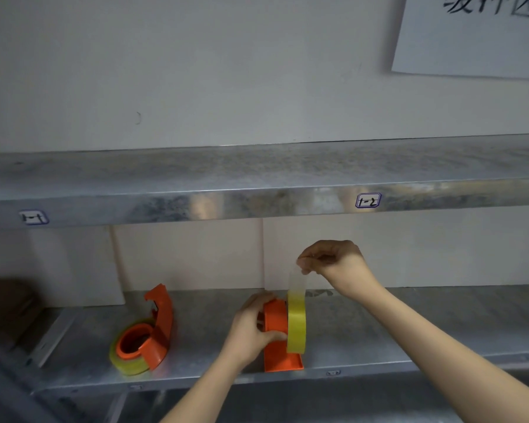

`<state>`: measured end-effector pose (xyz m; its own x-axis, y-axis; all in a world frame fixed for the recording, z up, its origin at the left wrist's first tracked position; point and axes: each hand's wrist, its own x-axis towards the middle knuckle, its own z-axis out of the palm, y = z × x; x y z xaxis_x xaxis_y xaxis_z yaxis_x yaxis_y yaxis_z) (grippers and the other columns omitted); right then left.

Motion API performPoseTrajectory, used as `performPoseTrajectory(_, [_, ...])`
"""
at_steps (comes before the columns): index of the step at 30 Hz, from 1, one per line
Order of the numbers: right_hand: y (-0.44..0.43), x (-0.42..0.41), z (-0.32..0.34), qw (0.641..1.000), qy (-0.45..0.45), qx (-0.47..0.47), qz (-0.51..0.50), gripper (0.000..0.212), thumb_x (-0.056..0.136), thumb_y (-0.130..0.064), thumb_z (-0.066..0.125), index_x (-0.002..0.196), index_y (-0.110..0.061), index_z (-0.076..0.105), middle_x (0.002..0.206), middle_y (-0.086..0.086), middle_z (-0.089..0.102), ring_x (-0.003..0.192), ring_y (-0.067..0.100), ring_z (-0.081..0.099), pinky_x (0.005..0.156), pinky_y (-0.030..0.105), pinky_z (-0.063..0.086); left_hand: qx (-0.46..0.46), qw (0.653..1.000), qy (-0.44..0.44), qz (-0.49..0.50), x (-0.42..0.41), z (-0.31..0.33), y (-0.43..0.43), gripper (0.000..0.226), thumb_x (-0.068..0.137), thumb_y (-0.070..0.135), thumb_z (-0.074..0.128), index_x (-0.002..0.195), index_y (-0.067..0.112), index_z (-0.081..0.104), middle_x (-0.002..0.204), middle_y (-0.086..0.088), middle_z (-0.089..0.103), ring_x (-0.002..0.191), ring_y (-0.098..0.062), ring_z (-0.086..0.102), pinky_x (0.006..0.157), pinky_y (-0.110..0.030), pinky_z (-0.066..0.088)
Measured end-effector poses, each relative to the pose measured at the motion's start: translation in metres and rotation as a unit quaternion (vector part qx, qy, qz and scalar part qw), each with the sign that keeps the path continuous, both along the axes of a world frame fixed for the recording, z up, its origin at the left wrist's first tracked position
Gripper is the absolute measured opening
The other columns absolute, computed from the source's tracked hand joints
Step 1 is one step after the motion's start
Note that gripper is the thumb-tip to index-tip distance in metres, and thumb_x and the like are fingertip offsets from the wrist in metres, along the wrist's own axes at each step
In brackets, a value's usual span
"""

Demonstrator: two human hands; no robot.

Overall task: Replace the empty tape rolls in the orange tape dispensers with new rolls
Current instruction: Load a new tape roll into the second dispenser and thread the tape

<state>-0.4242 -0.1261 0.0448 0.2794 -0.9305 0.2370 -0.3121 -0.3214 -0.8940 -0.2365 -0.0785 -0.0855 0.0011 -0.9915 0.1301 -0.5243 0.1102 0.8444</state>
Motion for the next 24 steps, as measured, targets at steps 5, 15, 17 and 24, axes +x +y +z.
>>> performPoseTrajectory(5, [0.002,0.008,-0.004,1.000,-0.003,0.009,0.003,0.008,0.077,-0.007,0.072,0.073,-0.014,0.074,0.068,0.004,0.073,0.064,0.011,0.068,0.062,0.013,0.048,0.030,0.999,0.041,0.011,0.004,-0.003,0.001,0.065,0.066,0.014,0.084,0.119,0.037,0.052,0.128,0.008,0.055,0.108,-0.016,0.061,0.090,-0.028,0.056])
performPoseTrajectory(15, [-0.001,0.019,-0.009,1.000,0.024,0.017,0.007,0.007,0.078,-0.009,0.072,0.075,-0.015,0.074,0.070,0.000,0.073,0.064,0.006,0.067,0.061,0.011,0.048,0.082,0.988,0.125,-0.022,0.010,0.012,0.007,0.053,0.089,0.009,0.065,0.137,0.023,0.047,0.139,0.005,0.049,0.115,-0.011,0.056,0.083,-0.008,0.049])
performPoseTrajectory(17, [-0.003,0.021,-0.011,0.999,0.032,0.024,0.003,0.008,0.077,-0.011,0.072,0.073,-0.018,0.074,0.068,-0.001,0.073,0.064,0.006,0.067,0.062,0.016,0.049,0.083,0.989,0.119,-0.030,0.010,0.011,0.008,0.060,0.085,0.018,0.071,0.138,0.028,0.045,0.140,0.007,0.048,0.114,-0.015,0.059,0.089,-0.017,0.051])
performPoseTrajectory(24, [-0.004,0.038,-0.012,0.999,0.030,0.034,0.011,0.013,0.078,-0.009,0.070,0.070,-0.020,0.073,0.061,-0.006,0.071,0.061,0.003,0.066,0.059,0.009,0.046,0.051,0.998,0.014,0.017,0.001,0.016,0.009,0.102,0.054,0.039,0.090,0.139,0.040,0.033,0.135,0.014,0.044,0.117,-0.017,0.056,0.097,-0.031,0.051])
